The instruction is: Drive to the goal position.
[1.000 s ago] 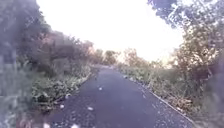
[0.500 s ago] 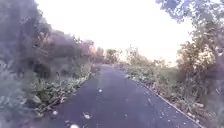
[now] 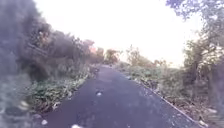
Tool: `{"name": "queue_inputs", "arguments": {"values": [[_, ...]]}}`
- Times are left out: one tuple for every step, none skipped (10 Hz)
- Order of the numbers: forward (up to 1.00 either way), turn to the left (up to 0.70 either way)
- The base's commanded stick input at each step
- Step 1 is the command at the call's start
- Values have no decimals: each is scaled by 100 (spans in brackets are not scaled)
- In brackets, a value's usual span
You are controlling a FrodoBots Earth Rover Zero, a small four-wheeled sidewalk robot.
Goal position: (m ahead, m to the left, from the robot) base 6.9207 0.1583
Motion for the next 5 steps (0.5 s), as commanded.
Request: {"name": "queue_inputs", "arguments": {"values": [[45, 0], [45, 0], [45, 0], [45, 0], [45, 0]]}}
